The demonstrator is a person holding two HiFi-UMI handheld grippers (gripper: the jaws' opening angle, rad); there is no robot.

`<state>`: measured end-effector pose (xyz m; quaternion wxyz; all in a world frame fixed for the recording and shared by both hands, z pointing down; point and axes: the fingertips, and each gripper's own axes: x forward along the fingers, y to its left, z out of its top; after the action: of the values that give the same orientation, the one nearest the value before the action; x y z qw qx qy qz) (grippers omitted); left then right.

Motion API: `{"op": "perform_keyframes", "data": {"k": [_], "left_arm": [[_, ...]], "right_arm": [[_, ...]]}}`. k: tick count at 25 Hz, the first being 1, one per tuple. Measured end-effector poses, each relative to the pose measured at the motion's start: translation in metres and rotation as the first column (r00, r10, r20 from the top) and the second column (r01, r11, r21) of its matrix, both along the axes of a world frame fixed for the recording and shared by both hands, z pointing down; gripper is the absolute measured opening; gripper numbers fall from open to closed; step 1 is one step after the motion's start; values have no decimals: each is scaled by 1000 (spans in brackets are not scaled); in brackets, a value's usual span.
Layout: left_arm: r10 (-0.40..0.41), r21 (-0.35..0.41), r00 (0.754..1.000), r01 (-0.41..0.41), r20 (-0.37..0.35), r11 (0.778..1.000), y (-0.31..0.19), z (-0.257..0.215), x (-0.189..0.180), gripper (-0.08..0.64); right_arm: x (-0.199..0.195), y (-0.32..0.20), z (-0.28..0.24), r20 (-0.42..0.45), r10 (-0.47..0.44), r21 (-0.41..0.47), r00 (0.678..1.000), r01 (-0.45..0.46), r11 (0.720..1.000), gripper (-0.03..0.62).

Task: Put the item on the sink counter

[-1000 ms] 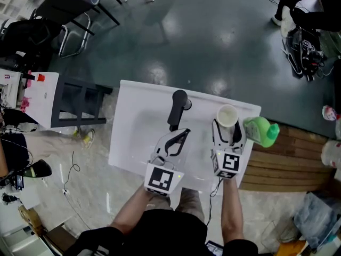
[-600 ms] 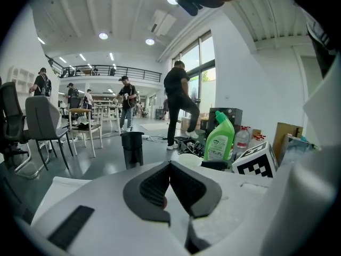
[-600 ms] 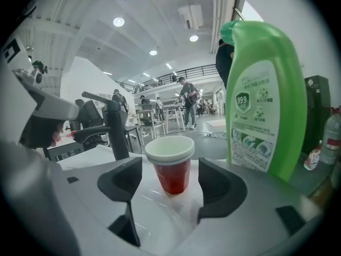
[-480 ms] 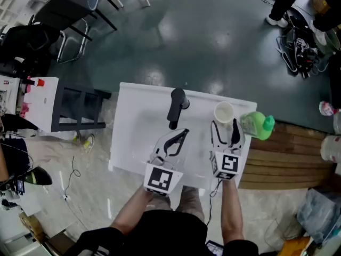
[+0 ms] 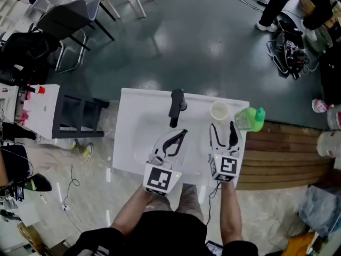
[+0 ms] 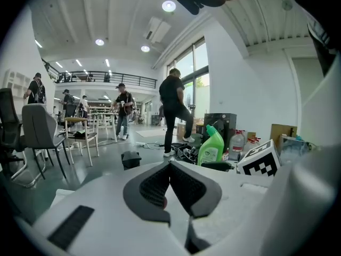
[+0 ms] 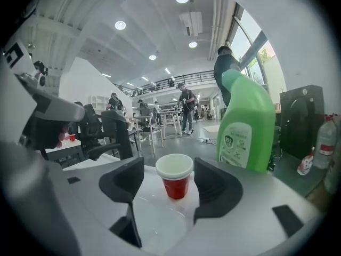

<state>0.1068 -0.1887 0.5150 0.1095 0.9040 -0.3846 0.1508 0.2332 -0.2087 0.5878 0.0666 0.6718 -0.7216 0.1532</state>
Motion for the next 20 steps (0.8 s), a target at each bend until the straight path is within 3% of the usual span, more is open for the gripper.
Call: {"op": "perform_keyframes", "data": {"k": [14, 20], "left_arm": [[41, 81, 999, -38, -33, 996, 16, -58, -31, 2], [68, 159, 996, -59, -54, 986, 24, -86, -50, 2]], "right_arm": [[-18, 32, -68, -73, 38, 60, 997, -34, 998, 204], [-36, 52, -100, -84, 63, 95, 994, -55, 994, 170]]}}
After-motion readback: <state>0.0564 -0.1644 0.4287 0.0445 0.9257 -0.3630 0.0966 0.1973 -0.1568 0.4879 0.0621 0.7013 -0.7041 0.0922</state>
